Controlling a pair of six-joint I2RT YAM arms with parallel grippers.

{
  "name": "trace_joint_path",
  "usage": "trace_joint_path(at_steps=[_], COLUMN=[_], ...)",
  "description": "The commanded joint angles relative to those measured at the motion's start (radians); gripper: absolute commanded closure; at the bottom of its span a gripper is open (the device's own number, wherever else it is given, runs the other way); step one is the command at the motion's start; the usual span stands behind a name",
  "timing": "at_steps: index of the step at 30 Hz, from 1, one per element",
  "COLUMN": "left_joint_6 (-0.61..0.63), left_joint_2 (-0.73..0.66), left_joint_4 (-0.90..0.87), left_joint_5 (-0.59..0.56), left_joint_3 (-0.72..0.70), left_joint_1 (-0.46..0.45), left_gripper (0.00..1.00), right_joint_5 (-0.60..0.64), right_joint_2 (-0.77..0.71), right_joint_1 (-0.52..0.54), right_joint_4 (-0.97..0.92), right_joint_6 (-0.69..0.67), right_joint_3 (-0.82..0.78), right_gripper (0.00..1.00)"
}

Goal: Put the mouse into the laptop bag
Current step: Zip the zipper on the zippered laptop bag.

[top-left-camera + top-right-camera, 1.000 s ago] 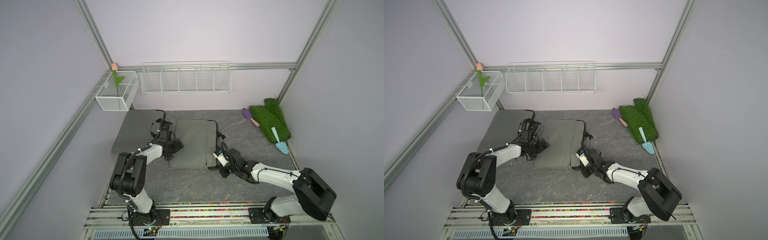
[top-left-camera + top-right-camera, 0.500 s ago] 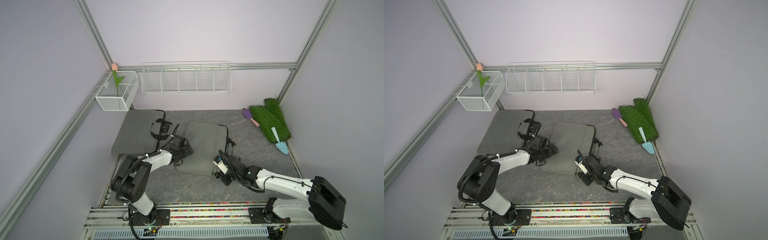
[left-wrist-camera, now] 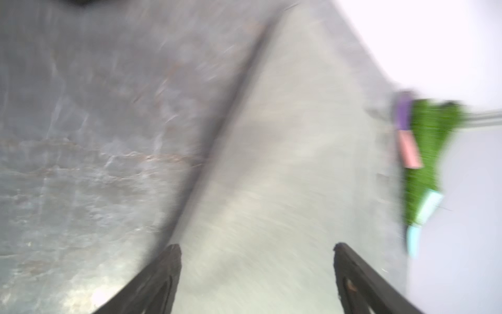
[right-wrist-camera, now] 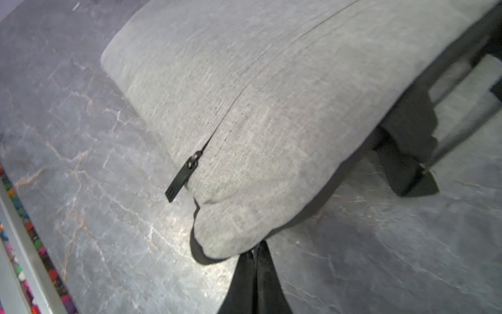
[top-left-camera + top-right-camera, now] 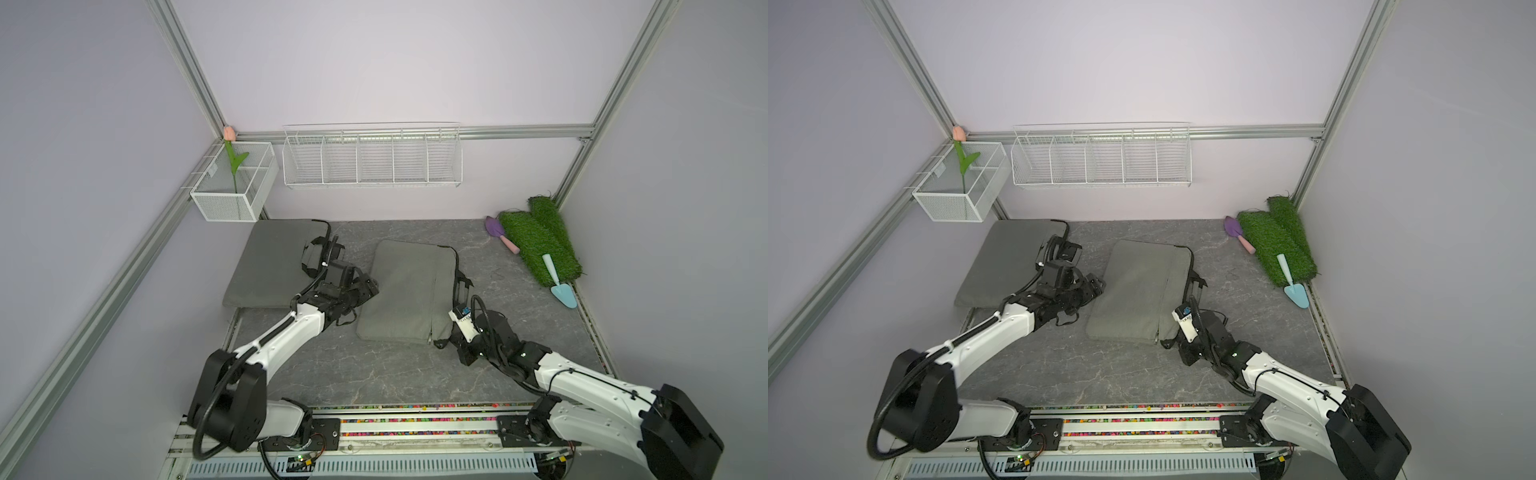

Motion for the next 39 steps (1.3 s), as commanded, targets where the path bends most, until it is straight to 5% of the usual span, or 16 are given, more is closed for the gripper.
trace_joint_path(at_steps=[1, 6, 11, 17, 22, 30, 39], left_joint_6=[0.071, 0.018, 0.002, -0.059, -0.089, -0.196, -0.329], left_joint_2=[-0.092, -0.001, 0.25, 0.656, 0.9, 1.19, 1.526], left_joint_4=[0.055, 0.144, 0.223, 0.218, 0.153, 0.259, 0.458], left_joint_5=[-0.032, 0.14, 0.297, 0.443, 0.467, 0.486, 0.525], left_joint_3=[0.027, 0.106, 0.284, 0.654, 0.859, 0.958, 1.133], left_joint_1=[-0.097, -0.106, -0.164, -0.232, -0.277, -0.28, -0.273], left_gripper=[0.08, 0.16, 0.23, 0.37, 0.41, 0.45, 0.53], right_joint_5=[-0.042, -0.249, -0.189, -0.181, -0.196, -0.157, 0.061], right_joint_2=[-0.009, 0.215, 0.269, 0.293, 0.372, 0.436, 0.394], right_joint_1=[-0.109, -0.276, -0.261, -0.286, -0.323, -0.327, -0.195], right_joint_4=[0.111, 0.057, 0.1, 0.165, 0.184, 0.216, -0.009], right_joint_6=[0.008, 0.002, -0.001, 0.015, 0.023, 0.031, 0.002], right_joint_3=[0.09, 0.291, 0.253, 0.216, 0.235, 0.223, 0.258], right_gripper=[0.94, 0.94, 0.94, 0.94, 0.94, 0.94, 0.94])
